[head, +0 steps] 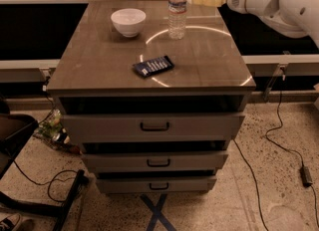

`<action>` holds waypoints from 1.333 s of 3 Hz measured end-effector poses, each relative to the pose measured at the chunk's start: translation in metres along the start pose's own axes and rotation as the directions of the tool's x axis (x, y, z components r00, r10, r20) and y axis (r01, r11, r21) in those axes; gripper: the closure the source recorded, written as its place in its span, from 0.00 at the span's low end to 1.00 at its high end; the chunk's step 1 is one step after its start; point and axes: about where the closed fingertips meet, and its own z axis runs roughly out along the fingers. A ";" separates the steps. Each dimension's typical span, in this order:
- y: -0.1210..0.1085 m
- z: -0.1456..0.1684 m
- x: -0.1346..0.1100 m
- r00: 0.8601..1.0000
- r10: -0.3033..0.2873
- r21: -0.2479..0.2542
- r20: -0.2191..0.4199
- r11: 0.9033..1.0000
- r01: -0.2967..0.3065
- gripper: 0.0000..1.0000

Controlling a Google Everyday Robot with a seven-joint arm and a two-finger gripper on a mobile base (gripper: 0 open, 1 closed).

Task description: Place water bottle into white bowl

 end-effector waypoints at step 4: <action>0.007 0.095 0.031 0.995 0.096 -0.126 0.030 0.988 -0.092 0.00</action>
Offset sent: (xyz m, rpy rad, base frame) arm 0.0693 0.0295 -0.0121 0.0467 0.0324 0.1043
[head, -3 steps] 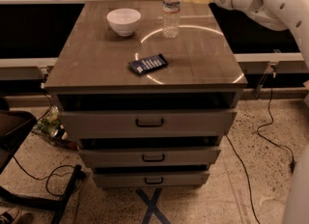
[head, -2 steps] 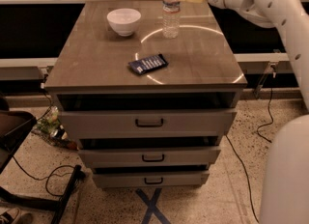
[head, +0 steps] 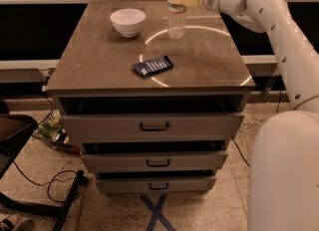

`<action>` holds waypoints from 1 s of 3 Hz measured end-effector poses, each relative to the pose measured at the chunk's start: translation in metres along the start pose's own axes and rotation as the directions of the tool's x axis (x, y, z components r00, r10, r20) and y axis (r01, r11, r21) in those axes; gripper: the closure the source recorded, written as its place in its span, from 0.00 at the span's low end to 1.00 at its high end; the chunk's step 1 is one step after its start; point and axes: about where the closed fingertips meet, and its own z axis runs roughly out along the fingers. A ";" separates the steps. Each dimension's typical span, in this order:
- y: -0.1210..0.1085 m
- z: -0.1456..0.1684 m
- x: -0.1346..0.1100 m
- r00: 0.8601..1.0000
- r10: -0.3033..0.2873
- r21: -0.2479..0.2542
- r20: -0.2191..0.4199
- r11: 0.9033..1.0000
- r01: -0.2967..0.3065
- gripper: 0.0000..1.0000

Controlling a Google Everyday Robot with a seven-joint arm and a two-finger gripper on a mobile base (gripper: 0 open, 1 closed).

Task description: Place water bottle into white bowl

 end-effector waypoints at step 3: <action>0.024 0.042 0.042 0.997 0.074 -0.093 0.028 0.993 -0.071 0.03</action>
Offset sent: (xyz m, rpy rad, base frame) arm 0.0236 0.0370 -0.0439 0.0822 0.0371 0.1008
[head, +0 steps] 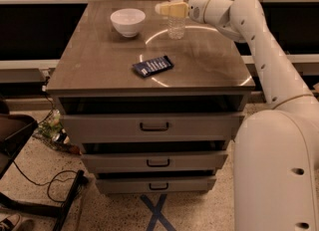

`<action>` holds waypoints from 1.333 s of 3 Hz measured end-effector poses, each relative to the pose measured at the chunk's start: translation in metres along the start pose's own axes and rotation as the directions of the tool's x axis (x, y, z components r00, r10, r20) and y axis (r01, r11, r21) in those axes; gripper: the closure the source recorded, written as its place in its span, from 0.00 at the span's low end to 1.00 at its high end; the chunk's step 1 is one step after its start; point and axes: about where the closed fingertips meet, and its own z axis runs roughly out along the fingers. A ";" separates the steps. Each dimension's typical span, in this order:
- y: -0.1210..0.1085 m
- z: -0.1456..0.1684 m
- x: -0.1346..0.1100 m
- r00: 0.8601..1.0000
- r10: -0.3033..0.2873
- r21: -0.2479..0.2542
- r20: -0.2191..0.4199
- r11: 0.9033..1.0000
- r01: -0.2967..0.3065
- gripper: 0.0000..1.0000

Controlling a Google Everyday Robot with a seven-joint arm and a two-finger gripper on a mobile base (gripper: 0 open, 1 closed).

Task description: Place water bottle into white bowl

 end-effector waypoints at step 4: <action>0.009 0.011 0.002 1.000 0.004 -0.016 -0.002 1.000 -0.004 0.96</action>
Offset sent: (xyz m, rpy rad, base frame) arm 0.0002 0.0023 0.0000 -0.0001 0.0007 0.0024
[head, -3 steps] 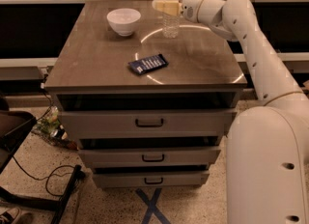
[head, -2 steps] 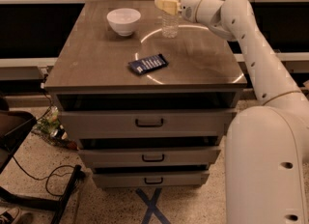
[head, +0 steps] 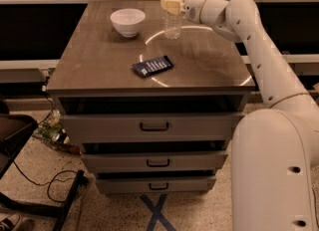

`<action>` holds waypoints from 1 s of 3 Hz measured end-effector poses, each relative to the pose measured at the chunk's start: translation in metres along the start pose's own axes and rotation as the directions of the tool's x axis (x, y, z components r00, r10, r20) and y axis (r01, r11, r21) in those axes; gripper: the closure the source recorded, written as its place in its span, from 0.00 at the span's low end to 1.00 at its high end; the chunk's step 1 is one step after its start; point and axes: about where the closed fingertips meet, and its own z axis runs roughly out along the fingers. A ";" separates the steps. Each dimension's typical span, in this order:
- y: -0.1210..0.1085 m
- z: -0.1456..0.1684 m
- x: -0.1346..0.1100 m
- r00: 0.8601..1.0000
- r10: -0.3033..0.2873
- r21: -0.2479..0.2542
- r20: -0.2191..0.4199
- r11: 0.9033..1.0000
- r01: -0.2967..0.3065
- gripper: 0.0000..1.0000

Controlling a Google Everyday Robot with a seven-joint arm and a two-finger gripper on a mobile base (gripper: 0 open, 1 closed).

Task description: Place water bottle into white bowl

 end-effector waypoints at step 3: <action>0.029 -0.002 -0.079 0.999 -0.041 -0.024 -0.013 0.999 0.041 1.00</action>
Offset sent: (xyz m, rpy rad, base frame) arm -0.0266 0.0072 0.0875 -0.0070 -0.0407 0.0563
